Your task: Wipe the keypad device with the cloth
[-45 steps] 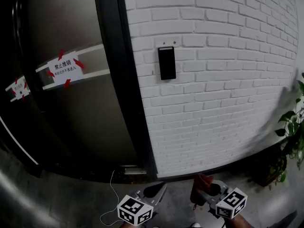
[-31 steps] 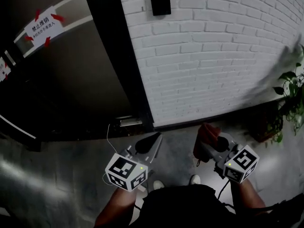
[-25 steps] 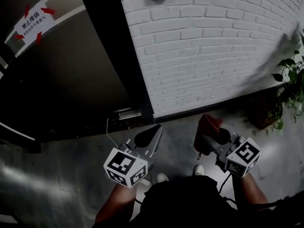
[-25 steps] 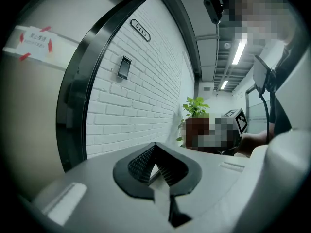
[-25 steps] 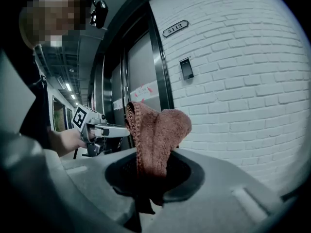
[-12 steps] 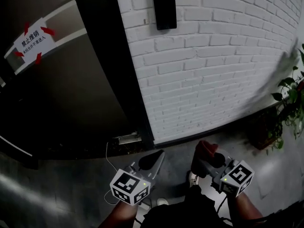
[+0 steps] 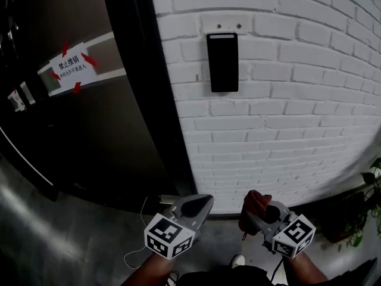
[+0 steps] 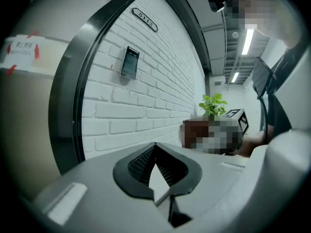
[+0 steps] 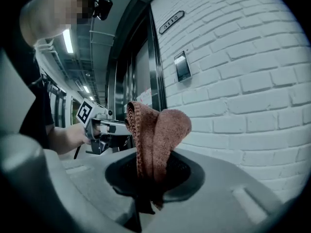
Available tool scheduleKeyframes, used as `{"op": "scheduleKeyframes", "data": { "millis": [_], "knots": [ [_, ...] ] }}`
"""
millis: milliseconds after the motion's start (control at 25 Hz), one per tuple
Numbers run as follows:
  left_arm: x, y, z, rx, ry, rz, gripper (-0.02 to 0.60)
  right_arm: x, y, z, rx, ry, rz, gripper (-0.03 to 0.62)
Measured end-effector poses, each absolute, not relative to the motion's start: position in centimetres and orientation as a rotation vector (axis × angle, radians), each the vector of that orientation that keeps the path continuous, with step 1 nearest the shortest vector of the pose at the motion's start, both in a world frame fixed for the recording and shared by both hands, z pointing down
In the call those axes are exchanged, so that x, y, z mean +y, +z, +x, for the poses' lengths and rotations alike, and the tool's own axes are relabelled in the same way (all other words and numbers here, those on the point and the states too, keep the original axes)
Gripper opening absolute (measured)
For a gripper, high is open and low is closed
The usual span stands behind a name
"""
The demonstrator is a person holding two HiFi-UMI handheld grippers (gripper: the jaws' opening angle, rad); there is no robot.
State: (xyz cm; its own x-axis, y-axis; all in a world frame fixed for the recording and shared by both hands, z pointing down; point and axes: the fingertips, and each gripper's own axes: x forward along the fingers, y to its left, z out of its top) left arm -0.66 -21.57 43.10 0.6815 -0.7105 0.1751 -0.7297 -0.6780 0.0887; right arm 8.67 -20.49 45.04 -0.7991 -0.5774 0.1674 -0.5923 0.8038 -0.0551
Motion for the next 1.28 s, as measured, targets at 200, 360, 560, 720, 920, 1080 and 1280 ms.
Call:
{"op": "scheduleKeyframes", "data": {
  "millis": [200, 360, 560, 720, 920, 1080, 1280],
  "knots": [
    [-25.7, 40.1, 1.6, -1.289, 0.256, 2.776, 0.015, -24.2, 42.7, 10.2, -2.887, 0.032, 0.827, 0.058],
    [-28.0, 38.1, 2.2, -1.275, 0.272, 2.804, 0.016, -26.7, 39.3, 9.3, -2.888, -0.126, 0.804, 0.058],
    [-29.9, 36.9, 2.5, -1.172, 0.307, 2.883, 0.016, -28.8, 33.8, 7.3, -2.786, -0.451, 0.906, 0.058],
    [-30.8, 35.5, 1.9, -1.07, 0.303, 2.949, 0.015, -29.7, 28.5, 5.0, -2.601, -0.746, 0.991, 0.058],
    [-31.5, 34.6, 1.9, -0.941, 0.284, 3.008, 0.015, -32.0, 21.8, 3.1, -2.321, -1.03, 1.12, 0.057],
    [-31.9, 34.5, 1.3, -0.901, 0.277, 3.009, 0.015, -34.1, 16.9, 1.7, -2.068, -1.217, 1.22, 0.058],
    [-31.9, 34.7, 1.1, -0.854, 0.253, 3.001, 0.015, -36.0, 12.8, -0.7, -1.638, -1.49, 1.264, 0.057]
  ]
}}
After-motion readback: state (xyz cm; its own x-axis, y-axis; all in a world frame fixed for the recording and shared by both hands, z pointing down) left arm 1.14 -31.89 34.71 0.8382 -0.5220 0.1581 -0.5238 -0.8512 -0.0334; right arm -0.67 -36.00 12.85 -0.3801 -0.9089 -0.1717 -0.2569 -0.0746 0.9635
